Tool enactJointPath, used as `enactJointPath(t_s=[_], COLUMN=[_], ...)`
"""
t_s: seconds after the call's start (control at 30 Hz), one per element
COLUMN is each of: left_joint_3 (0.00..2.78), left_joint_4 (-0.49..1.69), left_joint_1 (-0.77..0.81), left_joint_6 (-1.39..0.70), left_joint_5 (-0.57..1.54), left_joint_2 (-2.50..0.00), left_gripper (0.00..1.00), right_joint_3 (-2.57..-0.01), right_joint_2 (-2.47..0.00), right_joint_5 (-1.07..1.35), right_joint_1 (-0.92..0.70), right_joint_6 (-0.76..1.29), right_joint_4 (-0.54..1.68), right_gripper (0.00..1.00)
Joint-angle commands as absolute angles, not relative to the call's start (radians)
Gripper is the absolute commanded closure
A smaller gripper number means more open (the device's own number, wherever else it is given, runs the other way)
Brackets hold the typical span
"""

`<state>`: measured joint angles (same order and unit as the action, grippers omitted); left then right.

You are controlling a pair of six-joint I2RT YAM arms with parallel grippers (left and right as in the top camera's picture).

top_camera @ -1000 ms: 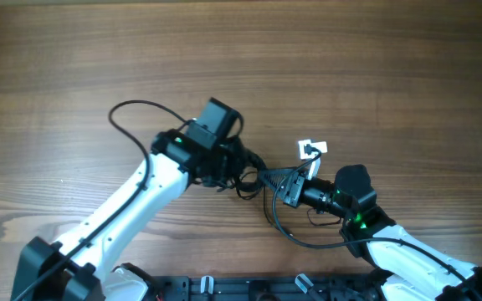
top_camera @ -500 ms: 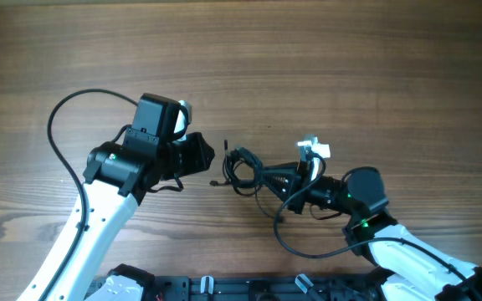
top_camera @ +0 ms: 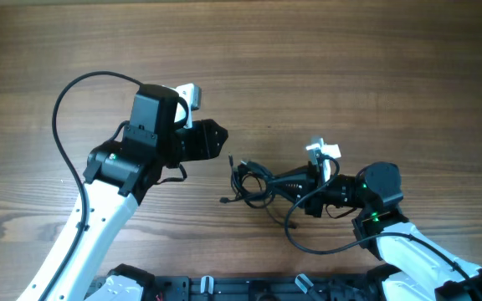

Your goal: Untangle cables

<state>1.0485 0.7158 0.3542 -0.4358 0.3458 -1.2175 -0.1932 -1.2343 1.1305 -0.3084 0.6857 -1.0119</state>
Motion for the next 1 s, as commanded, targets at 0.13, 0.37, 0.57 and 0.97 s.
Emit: enactJointPath(t_s=[0.13,0.37,0.57,0.97], left_joint_3=[1.060,1.060,1.060,1.060], left_joint_4=[0.736,0.733,0.778,0.820], left_joint_1=[0.351,0.351,0.351,0.351], left_joint_6=[-0.458,-0.483,-0.479,-0.476], left_joint_5=[0.520,0.607,0.620,0.604], left_joint_2=[-1.304,-1.340,-1.340,-1.340], left_gripper=[0.59,0.70,0.78,0.96], right_joint_3=[-0.204,-0.204,-0.204,-0.204], right_joint_2=[-1.240,-1.240,-1.240,-1.240], right_joint_5=[1.146,1.134,1.133,1.100], right_joint_1=[-0.304,-0.304,-0.304,-0.304], right_joint_6=[0.654,0.642,0.628,0.628], right_joint_4=[-1.004,-0.976,-0.974,-0.969], right_gripper=[0.96,0.95,0.94,0.93])
